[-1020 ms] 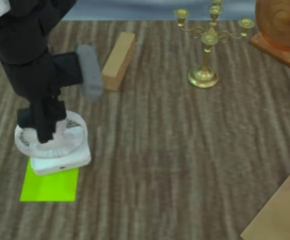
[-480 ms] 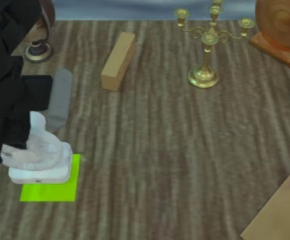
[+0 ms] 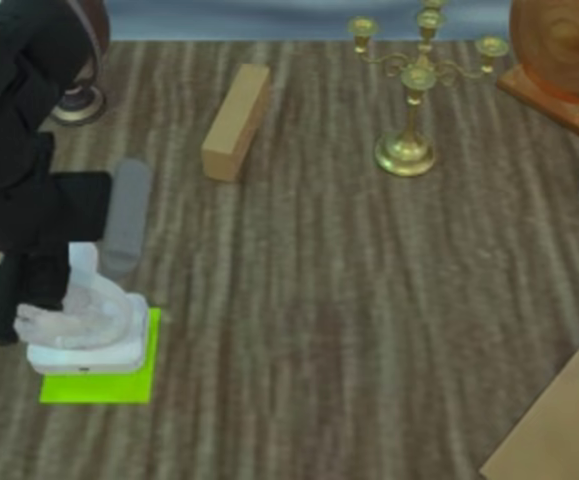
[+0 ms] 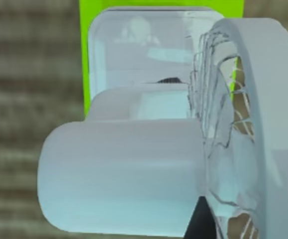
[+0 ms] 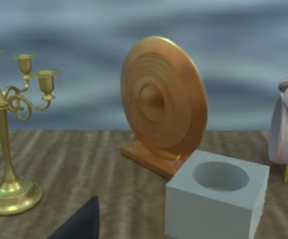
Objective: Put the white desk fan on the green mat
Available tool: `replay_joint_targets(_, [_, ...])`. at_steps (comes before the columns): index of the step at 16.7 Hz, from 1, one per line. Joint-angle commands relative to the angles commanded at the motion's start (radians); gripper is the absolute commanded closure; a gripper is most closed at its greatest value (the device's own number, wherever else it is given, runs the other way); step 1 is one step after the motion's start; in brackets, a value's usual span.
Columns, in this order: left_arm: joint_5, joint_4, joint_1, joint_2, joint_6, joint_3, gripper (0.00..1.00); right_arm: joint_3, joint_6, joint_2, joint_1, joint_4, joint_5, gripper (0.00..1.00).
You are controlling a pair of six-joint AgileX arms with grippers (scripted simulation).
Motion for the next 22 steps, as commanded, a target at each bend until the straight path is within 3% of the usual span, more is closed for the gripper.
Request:
replay_joint_targets(5, [0.000,0.032,0.002,0.006,0.004,-0.032,1.00,0.000,0.000,0.000,0.000,0.000,0.000,0.00])
replay_joint_targets(18, [0.000,0.032,0.002,0.006,0.004,-0.032,0.02,0.000,0.000,0.000,0.000,0.000,0.000,0.00])
replay_joint_targets(22, [0.000,0.032,0.002,0.006,0.004,-0.032,0.00,0.000,0.000,0.000,0.000,0.000,0.000,0.00])
